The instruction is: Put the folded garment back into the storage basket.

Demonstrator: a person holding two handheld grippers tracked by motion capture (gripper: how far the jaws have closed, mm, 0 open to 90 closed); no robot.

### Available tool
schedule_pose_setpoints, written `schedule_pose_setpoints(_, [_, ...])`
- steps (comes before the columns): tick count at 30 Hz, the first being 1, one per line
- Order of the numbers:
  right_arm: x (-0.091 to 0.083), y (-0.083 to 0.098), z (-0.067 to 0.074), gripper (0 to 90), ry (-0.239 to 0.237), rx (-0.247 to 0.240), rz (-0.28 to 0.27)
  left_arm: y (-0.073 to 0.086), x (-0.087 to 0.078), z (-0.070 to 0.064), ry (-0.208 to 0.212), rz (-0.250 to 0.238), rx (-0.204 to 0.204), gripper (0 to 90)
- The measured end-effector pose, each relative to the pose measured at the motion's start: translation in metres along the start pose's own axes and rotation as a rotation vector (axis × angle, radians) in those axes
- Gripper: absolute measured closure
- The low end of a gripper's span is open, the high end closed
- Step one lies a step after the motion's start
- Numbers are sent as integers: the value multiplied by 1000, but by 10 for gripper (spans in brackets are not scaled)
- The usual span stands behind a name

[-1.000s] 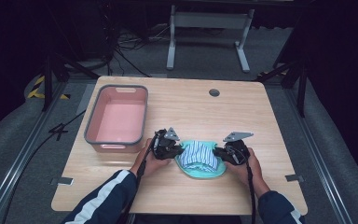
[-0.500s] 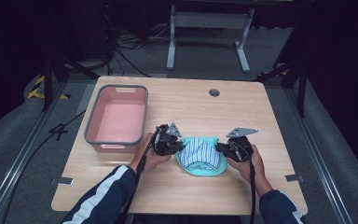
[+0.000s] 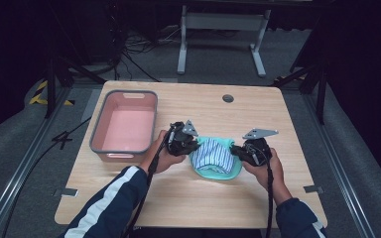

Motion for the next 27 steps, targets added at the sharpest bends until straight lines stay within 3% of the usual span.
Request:
schedule_pose_setpoints(12, [-10,-23,0,866,-4,-15,-46,-9,-16,4,-34,1,23,841])
schedule_pose_setpoints(27, [-24,-68,14,865,-1,-61,-98,-17,-61,7,-107,-37,30,840])
Point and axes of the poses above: each handheld gripper's, and its own axes: x roughly forward along the jaws, y roughly out of its underside, z roughly to its left, the point moved 1 cm from there along x, roughly forward along the jaws, and after that the axes turned 15 degrees about y, right-handed, at the moved point
